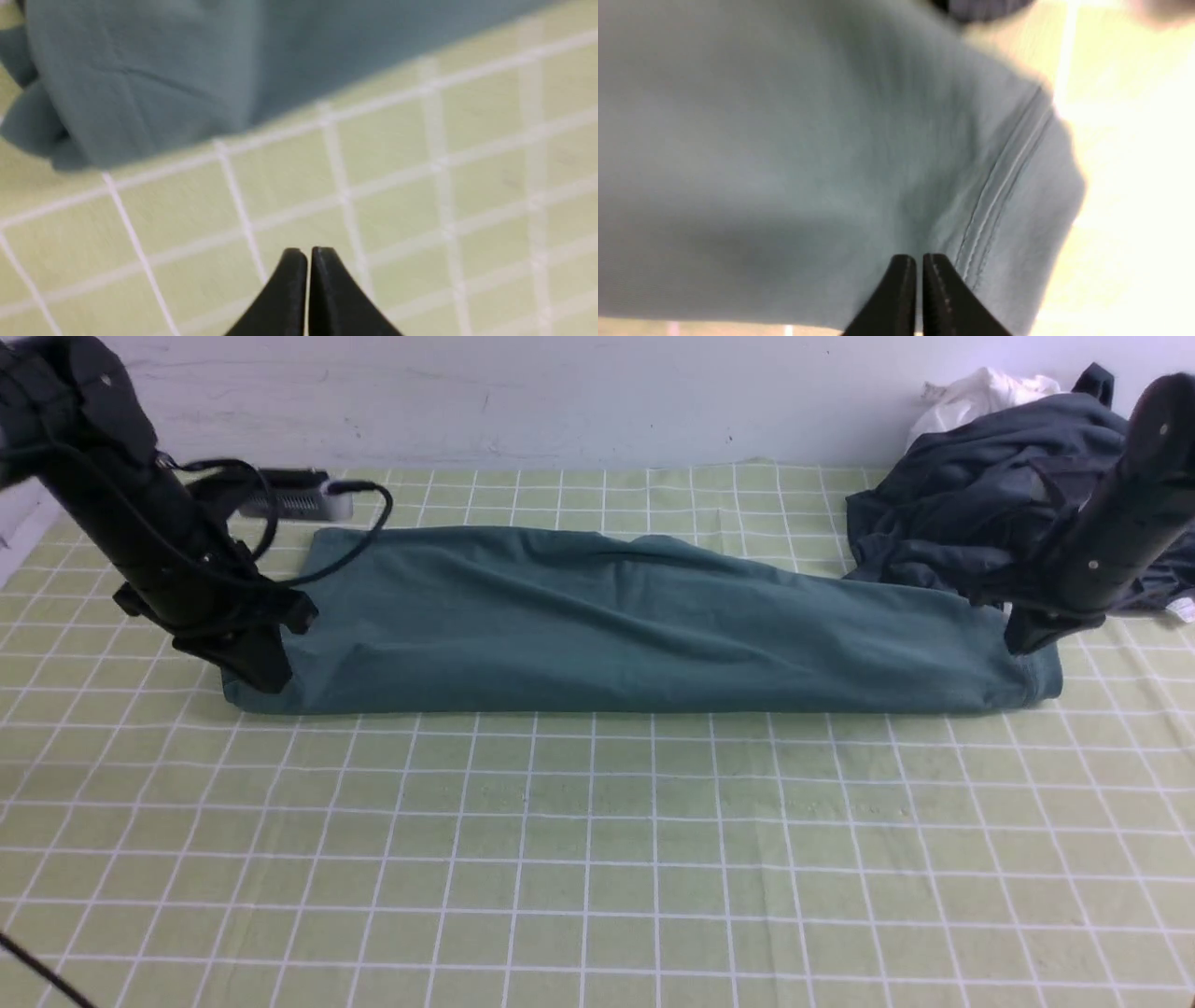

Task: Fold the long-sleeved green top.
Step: Use the right arm to clamp the right edge of the fabric, then use the right arm to drag the right edge of the fabric to the left and folds it over the left edge

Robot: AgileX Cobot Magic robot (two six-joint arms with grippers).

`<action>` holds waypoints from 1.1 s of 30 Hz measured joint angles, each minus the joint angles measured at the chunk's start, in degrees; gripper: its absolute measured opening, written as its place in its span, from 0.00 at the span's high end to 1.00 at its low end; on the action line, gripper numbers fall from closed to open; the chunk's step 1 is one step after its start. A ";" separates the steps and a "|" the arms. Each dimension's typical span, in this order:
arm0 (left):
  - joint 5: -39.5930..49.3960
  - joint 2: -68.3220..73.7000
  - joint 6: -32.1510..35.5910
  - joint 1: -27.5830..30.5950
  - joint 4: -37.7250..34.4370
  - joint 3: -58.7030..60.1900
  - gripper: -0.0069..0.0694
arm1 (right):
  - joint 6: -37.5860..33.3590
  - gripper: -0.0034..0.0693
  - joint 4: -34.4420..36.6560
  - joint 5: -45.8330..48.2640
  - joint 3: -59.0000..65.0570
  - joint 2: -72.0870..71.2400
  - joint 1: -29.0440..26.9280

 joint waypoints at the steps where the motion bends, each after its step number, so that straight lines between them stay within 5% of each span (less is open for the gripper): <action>1: 0.00 -6.04 0.46 0.02 -1.24 2.80 0.91 | 0.07 0.85 0.05 -0.21 0.00 -0.80 -0.55; 4: -1.81 -14.75 0.60 0.07 -2.86 7.31 0.91 | 0.54 0.75 0.05 -0.08 0.00 -0.73 -1.83; 8: -8.44 -32.08 0.77 0.14 -4.44 17.30 0.91 | 4.73 0.46 0.20 -0.79 0.50 2.09 -4.87; 13: -16.21 -48.76 0.83 0.14 -4.38 29.43 0.91 | 5.96 0.36 5.00 -2.49 0.65 5.63 -5.48; 17: -24.07 -59.80 0.53 0.25 -3.93 40.42 0.91 | 5.56 0.44 6.98 -3.70 0.47 6.60 -4.33; 24: -27.00 -71.43 -2.95 0.25 1.62 51.68 0.91 | 0.34 0.89 7.93 -1.39 -0.73 6.55 -3.22; 33: -26.63 -72.14 -5.38 0.42 7.88 56.54 0.91 | -1.85 0.94 -5.96 9.18 -9.03 -2.08 -3.98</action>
